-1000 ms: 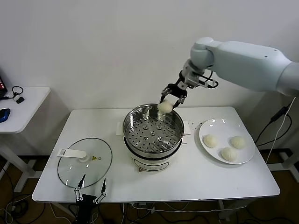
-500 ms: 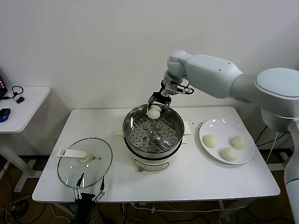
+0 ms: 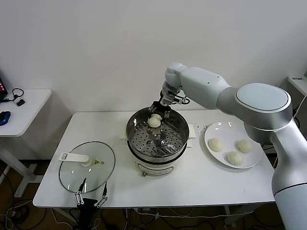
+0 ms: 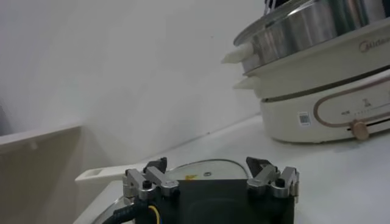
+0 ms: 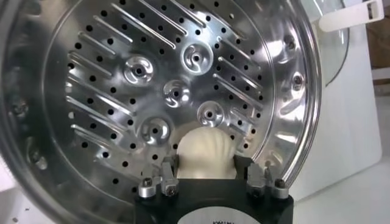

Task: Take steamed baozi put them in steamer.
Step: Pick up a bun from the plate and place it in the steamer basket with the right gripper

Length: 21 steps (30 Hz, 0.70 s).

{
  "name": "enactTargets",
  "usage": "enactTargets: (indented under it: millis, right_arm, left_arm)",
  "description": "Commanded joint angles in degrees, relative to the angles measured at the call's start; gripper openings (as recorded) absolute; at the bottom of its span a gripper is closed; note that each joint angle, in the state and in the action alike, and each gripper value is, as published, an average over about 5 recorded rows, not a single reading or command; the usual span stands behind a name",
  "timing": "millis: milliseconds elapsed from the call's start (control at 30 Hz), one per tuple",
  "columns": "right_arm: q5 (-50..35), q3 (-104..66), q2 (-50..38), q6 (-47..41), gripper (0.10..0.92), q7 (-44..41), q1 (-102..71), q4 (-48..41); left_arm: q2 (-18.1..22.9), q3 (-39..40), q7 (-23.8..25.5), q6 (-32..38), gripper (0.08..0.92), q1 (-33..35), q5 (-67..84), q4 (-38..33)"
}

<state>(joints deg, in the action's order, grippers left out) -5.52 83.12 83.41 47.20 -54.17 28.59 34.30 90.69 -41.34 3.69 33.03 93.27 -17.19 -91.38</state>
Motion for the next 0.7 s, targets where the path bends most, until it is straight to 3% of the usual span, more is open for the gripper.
enactTargets:
  millis: [33,533,700]
  right_arm:
    - [-0.5,-0.2,1.3,2.8,0.624,-1.4,-1.1,-1.9]
    - [-2.6,0.5,1.1,2.8,0.627,-3.0,-0.9,-1.9]
    - [-3.1,1.1,0.9,2.8,0.693,-2.6,-0.1,-1.5]
  left_arm:
    - [0.1,0.0,0.1,0.0,0.823,0.0,0.0,0.1]
    - [0.1,0.0,0.1,0.1,0.823,-0.1,-0.1,0.3]
    - [0.2,0.0,0.1,0.1,0.823,-0.1,-0.1,0.2]
